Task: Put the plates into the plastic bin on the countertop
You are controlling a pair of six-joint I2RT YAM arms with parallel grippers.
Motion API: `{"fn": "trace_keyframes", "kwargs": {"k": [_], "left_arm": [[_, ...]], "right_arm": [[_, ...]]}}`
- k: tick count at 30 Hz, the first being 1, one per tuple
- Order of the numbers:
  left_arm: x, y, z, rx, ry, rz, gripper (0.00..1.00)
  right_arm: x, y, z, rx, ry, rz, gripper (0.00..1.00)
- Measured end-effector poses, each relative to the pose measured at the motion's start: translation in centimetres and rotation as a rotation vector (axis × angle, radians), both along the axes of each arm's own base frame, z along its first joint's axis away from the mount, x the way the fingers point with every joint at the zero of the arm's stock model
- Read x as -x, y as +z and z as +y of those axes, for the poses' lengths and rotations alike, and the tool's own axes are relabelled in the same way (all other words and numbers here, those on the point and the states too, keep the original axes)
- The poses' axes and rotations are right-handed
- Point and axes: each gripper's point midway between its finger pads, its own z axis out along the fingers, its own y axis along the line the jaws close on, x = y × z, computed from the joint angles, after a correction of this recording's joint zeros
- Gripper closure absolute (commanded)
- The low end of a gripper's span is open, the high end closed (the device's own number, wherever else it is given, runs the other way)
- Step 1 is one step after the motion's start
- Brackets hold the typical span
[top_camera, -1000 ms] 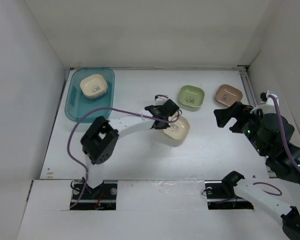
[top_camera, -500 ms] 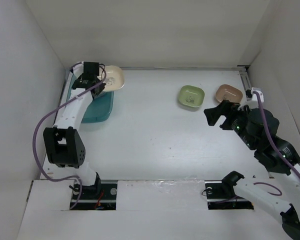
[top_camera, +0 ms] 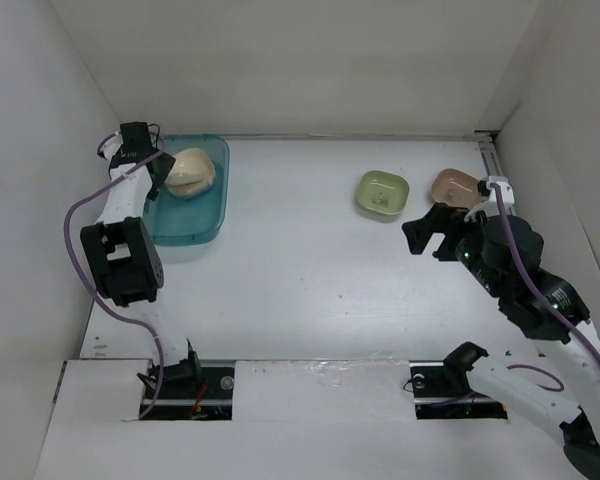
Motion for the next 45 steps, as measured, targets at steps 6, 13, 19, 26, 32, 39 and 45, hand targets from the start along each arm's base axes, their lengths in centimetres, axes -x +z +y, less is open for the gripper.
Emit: {"fn": "trace_keyframes", "kwargs": {"k": [6,13,19,26,32,39,45], "left_arm": [[-2.8,3.0,-2.2,0.023,-0.077,-0.119,0.06],[-3.7,4.1,-11.0,-0.01,-0.283,-0.124,0.0],[-3.8,9.0,-37.8,-0.068,-0.84,-0.31,0.0],[0.4,-0.4,-53.4,-0.106,-1.215,-0.241,0.0],[-0.9,-7.2,-51.3,-0.154,-1.208,-0.114,0.0],[-3.6,-7.0,-50.7,-0.176,-1.149,-0.157,0.55],[-4.2,-9.7,-51.5,-0.182,-1.145,-0.144,0.84]], "right_arm": [[-0.3,0.2,0.3,-0.002,0.005,-0.009,0.0],[-0.7,0.0,0.6,0.003,0.007,-0.001,0.0],[-0.6,0.1,0.5,0.001,0.005,-0.006,0.0],[0.0,1.2,-0.2,-0.028,-0.018,-0.025,0.0],[0.2,1.8,-1.0,-0.043,-0.045,-0.043,0.0],[0.2,1.7,-1.0,-0.039,-0.047,-0.038,0.0],[-1.2,1.2,-0.1,-0.035,-0.054,-0.017,0.0]]}}
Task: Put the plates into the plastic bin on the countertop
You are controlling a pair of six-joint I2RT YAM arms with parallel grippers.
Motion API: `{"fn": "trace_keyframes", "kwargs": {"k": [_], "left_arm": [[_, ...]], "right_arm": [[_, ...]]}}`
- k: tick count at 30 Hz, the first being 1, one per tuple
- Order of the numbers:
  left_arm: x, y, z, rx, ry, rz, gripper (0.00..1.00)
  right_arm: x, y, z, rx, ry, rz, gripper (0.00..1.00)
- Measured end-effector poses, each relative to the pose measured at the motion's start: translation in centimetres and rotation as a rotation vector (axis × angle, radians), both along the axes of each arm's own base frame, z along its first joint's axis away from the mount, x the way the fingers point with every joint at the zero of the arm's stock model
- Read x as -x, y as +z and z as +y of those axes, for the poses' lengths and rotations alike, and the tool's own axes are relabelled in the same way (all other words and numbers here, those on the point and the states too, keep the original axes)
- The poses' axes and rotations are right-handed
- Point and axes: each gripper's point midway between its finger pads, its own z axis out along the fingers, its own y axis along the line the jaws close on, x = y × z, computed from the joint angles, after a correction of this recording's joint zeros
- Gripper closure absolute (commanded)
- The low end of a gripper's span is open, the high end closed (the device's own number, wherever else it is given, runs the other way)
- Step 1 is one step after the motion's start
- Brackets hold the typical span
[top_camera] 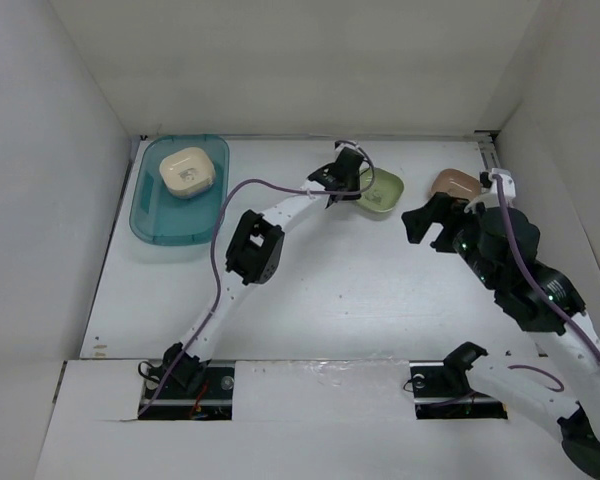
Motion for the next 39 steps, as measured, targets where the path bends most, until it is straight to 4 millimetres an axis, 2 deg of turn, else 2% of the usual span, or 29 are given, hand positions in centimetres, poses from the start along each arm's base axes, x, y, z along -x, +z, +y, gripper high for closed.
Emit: {"fn": "trace_keyframes", "kwargs": {"k": [2,6,9,11,13,15,17,19,21,23,24,26,30,33,36,37,38,39], "left_arm": [[0.2,-0.3,0.1,-0.012,0.005,0.008,1.0],[0.2,0.4,0.3,0.006,0.05,0.004,1.0],[1.7,0.8,2.8,-0.033,0.103,0.044,1.0],[2.7,2.0,5.6,-0.052,0.151,0.068,1.0],[3.4,3.8,9.8,-0.048,0.205,0.086,1.0],[3.7,6.7,15.7,0.009,0.284,0.09,1.0],[2.6,10.3,23.1,0.082,0.413,0.05,1.0],[0.9,14.7,31.3,0.145,0.588,-0.048,1.0],[0.2,18.3,38.3,0.194,0.749,-0.146,1.0],[0.3,20.1,42.6,0.227,0.847,-0.196,1.0],[0.5,20.4,44.2,0.245,0.885,-0.209,1.0],[1.0,19.4,46.5,0.259,0.941,-0.193,1.0],[1.4,15.0,49.4,0.242,1.012,-0.092,1.0],[1.7,11.1,50.7,0.21,1.056,0.0,1.0],[2.2,8.5,50.9,0.19,1.074,0.07,1.0],[2.3,8.0,50.9,0.188,1.078,0.085,0.95],[2.4,7.7,50.9,0.188,1.081,0.094,0.77],[2.4,7.6,50.8,0.19,1.083,0.098,0.68]], "right_arm": [[-0.8,-0.5,0.5,0.007,-0.001,0.017,0.0],[-2.7,-1.7,1.3,0.026,-0.016,0.056,0.0],[-4.2,-2.4,1.2,0.027,-0.039,0.075,0.0],[-5.2,-2.6,0.9,0.016,-0.051,0.075,0.0],[-6.4,-3.1,0.8,-0.001,-0.053,0.079,0.0],[-7.6,-4.3,1.0,-0.025,-0.034,0.094,0.0],[-8.5,-6.0,1.6,-0.052,0.007,0.119,0.0],[-9.1,-8.2,2.2,-0.07,0.039,0.168,0.0],[-9.6,-9.9,2.8,-0.077,0.064,0.209,0.0],[-10.2,-10.9,3.1,-0.081,0.063,0.234,0.0],[-10.7,-11.3,2.7,-0.083,0.046,0.244,0.0],[-12.1,-12.1,1.4,-0.097,-0.001,0.261,0.0],[-14.4,-14.2,-1.3,-0.123,-0.073,0.311,0.0],[-14.9,-15.3,-1.9,-0.129,-0.088,0.341,0.0],[-15.3,-14.8,-2.2,-0.139,-0.088,0.333,0.0],[-15.6,-14.3,-2.5,-0.144,-0.093,0.323,0.0],[-15.9,-13.8,-2.9,-0.149,-0.101,0.312,0.0],[-16.3,-13.1,-3.4,-0.152,-0.113,0.296,0.0]]}}
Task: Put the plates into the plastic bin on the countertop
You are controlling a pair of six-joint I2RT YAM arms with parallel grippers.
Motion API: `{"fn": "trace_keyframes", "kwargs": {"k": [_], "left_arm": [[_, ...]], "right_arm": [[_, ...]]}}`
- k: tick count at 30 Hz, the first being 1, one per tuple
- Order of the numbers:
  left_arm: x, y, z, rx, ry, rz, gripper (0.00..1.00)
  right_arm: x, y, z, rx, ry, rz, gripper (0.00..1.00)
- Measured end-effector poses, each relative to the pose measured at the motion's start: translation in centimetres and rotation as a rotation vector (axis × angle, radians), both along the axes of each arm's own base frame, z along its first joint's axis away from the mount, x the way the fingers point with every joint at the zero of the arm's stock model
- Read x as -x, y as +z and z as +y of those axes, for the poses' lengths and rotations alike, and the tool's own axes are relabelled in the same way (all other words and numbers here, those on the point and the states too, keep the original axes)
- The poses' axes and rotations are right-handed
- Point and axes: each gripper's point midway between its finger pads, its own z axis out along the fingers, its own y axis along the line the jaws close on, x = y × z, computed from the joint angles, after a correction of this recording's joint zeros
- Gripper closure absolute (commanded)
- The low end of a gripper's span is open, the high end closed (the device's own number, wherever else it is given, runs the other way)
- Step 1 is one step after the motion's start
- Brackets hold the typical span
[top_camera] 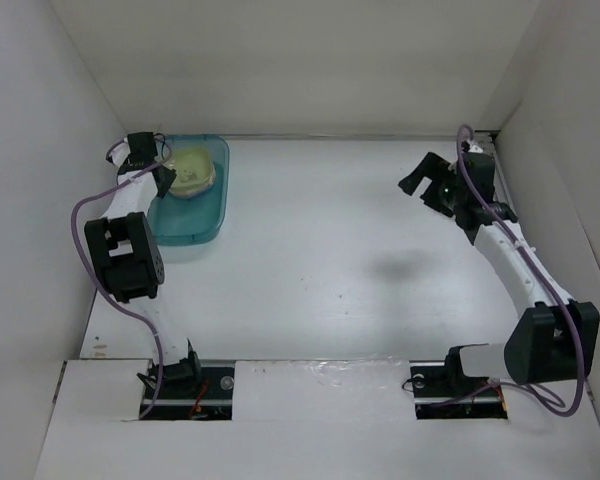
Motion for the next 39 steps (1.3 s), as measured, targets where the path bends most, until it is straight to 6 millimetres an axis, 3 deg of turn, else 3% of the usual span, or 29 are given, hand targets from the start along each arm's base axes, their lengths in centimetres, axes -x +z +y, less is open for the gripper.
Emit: {"fn": "trace_keyframes", "kwargs": {"k": [2,3,4,8,11,13,15,18,21,26,28,29,33,35,36,38,39], "left_arm": [[-0.1,0.1,-0.1,0.01,0.004,-0.006,0.44],[-0.2,0.2,-0.1,0.012,0.003,-0.012,0.15],[-0.4,0.4,-0.1,0.013,0.003,-0.018,0.01],[-0.5,1.2,-0.3,0.028,0.015,-0.04,0.0],[-0.2,2.8,-0.6,0.028,0.007,-0.064,0.0],[0.2,4.8,-1.1,0.017,-0.004,-0.096,0.0],[0.6,7.6,-2.2,0.007,-0.034,-0.146,0.0],[0.9,12.3,-5.6,0.001,-0.13,-0.243,0.0],[1.1,15.8,-10.4,0.003,-0.285,-0.315,0.0],[1.1,18.3,-17.6,0.005,-0.51,-0.355,0.0],[1.6,18.0,-19.5,0.013,-0.569,-0.343,0.0],[1.8,17.8,-20.2,0.016,-0.589,-0.336,0.0],[2.4,16.7,-22.0,-0.002,-0.633,-0.295,0.0],[2.9,16.2,-22.8,-0.009,-0.657,-0.276,0.0],[3.1,16.1,-23.3,-0.012,-0.67,-0.269,0.0],[3.5,15.9,-23.8,-0.015,-0.688,-0.258,0.0],[3.5,15.8,-23.9,-0.018,-0.69,-0.256,0.0]], "right_arm": [[-0.8,1.3,-1.1,-0.001,-0.031,-0.028,0.0],[-1.2,2.0,-1.8,0.001,-0.051,-0.044,0.0],[-1.6,2.5,-2.4,0.005,-0.068,-0.054,0.0],[-3.4,3.7,-5.3,0.043,-0.159,-0.065,0.0],[-5.2,3.5,-8.2,0.091,-0.25,-0.039,0.0],[-6.3,2.3,-10.6,0.121,-0.318,-0.005,0.0],[-6.9,-0.1,-13.2,0.139,-0.384,0.056,0.0],[-6.7,-5.4,-17.1,0.159,-0.471,0.19,0.0],[-6.0,-10.0,-19.4,0.187,-0.532,0.318,0.0],[-6.6,-13.3,-20.2,0.225,-0.557,0.406,0.0],[-7.2,-13.8,-20.4,0.232,-0.562,0.419,0.08],[-7.6,-14.0,-20.6,0.234,-0.569,0.425,0.22],[-8.6,-15.8,-21.5,0.245,-0.592,0.469,0.24],[-8.3,-16.8,-21.7,0.248,-0.592,0.507,0.33],[-8.1,-17.2,-21.8,0.251,-0.588,0.528,0.46],[-7.8,-17.6,-22.0,0.256,-0.582,0.564,0.82],[-7.9,-17.8,-22.1,0.253,-0.577,0.571,0.95]]}}
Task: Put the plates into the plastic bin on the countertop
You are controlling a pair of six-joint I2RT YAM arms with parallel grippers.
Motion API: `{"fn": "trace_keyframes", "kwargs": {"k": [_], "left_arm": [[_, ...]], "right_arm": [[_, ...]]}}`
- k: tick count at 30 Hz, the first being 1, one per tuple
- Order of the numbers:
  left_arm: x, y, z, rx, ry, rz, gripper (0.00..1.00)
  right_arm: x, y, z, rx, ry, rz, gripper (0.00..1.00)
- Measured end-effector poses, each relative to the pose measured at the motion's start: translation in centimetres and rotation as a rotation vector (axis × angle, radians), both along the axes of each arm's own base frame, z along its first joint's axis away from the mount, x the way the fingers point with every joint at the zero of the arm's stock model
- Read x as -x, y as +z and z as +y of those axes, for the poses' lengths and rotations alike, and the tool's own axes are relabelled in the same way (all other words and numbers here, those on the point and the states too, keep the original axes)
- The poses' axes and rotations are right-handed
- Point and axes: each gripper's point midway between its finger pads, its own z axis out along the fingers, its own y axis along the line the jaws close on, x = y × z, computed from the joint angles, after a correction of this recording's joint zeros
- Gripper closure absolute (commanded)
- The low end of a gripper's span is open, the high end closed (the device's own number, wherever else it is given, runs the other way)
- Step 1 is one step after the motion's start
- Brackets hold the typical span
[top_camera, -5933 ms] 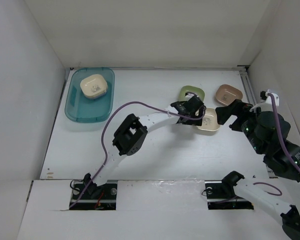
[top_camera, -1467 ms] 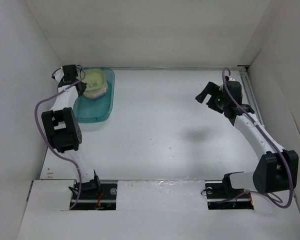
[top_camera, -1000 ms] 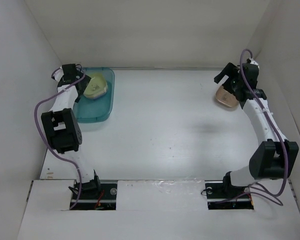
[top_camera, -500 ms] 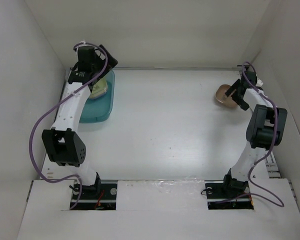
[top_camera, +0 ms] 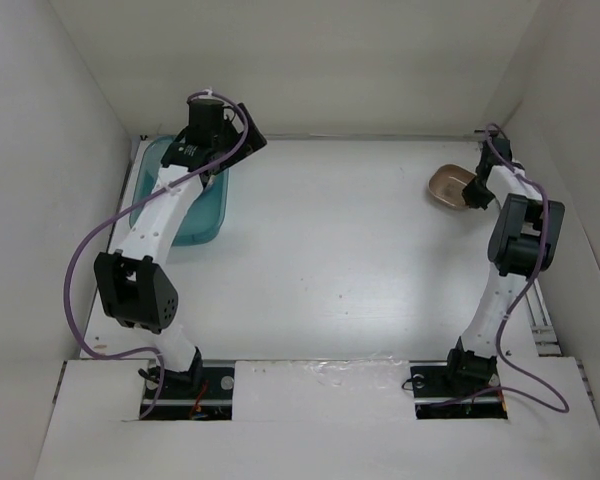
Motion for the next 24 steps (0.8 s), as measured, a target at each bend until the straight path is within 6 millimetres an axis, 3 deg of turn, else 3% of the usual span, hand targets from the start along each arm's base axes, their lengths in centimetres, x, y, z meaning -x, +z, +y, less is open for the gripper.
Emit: {"fn": "trace_keyframes", "kwargs": {"k": [1,5,7,9,13,16,20,24], "left_arm": [[0.0,0.0,0.0,-0.002,0.001,0.001,0.0],[0.0,-0.1,-0.3,-0.029,-0.006,0.008,0.0],[-0.2,0.4,-1.8,-0.054,-0.024,-0.001,0.0],[-0.2,0.7,-5.2,-0.072,-0.081,-0.019,0.0],[1.9,-1.7,-12.8,-0.1,-0.241,0.01,0.0],[3.5,-4.7,-16.3,-0.131,-0.321,0.062,0.0],[4.2,-7.5,-17.5,-0.171,-0.338,0.117,0.0],[3.5,-7.6,-16.6,-0.188,-0.291,0.114,0.03]], "right_arm": [[-0.4,0.3,0.0,-0.012,-0.003,-0.016,1.0],[-1.3,2.9,0.5,-0.01,0.013,-0.077,1.0],[-1.1,3.6,1.7,0.003,0.035,-0.068,1.0],[-1.2,4.7,4.0,0.02,0.081,-0.072,1.0],[-2.2,8.6,11.5,0.038,0.24,-0.147,1.0],[-1.9,12.2,19.0,0.027,0.396,-0.226,1.0],[-0.5,15.0,26.2,-0.024,0.557,-0.297,1.0],[1.6,16.0,30.2,-0.067,0.657,-0.319,1.0]]}}
